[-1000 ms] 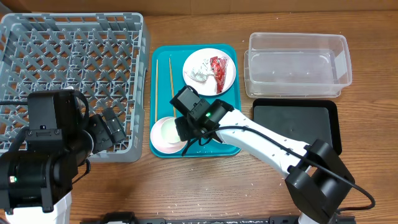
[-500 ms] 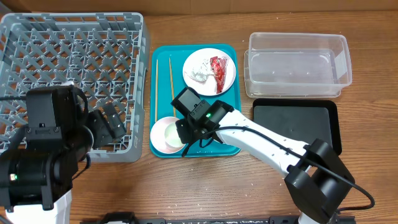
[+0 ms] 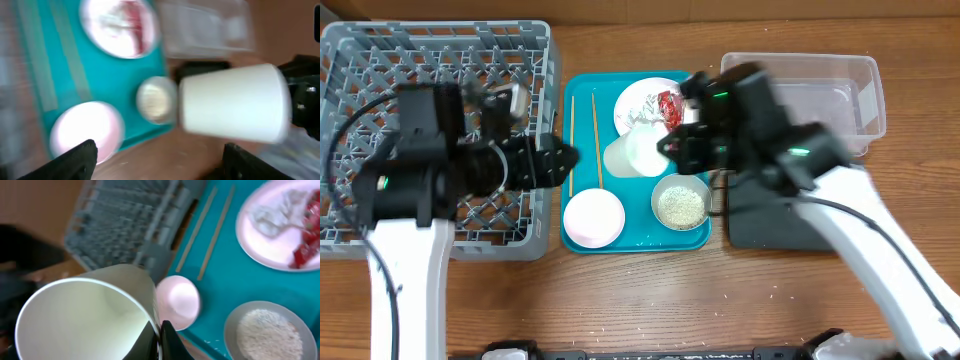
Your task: Sort waste into correct bins and load items into the dishwasher
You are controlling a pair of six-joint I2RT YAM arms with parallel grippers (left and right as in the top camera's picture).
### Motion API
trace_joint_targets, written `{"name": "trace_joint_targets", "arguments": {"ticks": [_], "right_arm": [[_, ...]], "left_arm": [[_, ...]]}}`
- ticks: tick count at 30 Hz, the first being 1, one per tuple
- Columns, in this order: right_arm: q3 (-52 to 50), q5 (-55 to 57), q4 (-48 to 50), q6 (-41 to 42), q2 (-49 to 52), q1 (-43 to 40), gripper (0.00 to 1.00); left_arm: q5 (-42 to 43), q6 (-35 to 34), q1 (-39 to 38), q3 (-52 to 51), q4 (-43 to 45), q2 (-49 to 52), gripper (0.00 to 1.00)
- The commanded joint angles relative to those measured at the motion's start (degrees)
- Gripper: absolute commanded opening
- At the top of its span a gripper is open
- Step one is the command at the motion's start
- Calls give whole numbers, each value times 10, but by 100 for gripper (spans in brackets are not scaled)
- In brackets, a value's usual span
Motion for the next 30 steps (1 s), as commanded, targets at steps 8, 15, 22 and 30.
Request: {"name": "trace_joint_targets", "arguments": {"ticks": [8, 15, 22, 30], "right_arm": [[12, -323, 3, -103, -65, -79, 4], [12, -339, 56, -96, -64, -76, 4], [12, -329, 79, -96, -61, -69, 4], [12, -328, 77, -96, -59, -69, 4]], "left_arm": [[518, 137, 3, -6, 21, 59, 100], [518, 139, -35, -6, -15, 56, 100], [518, 139, -89, -6, -18, 55, 98], [518, 139, -91, -6, -18, 55, 73]]}}
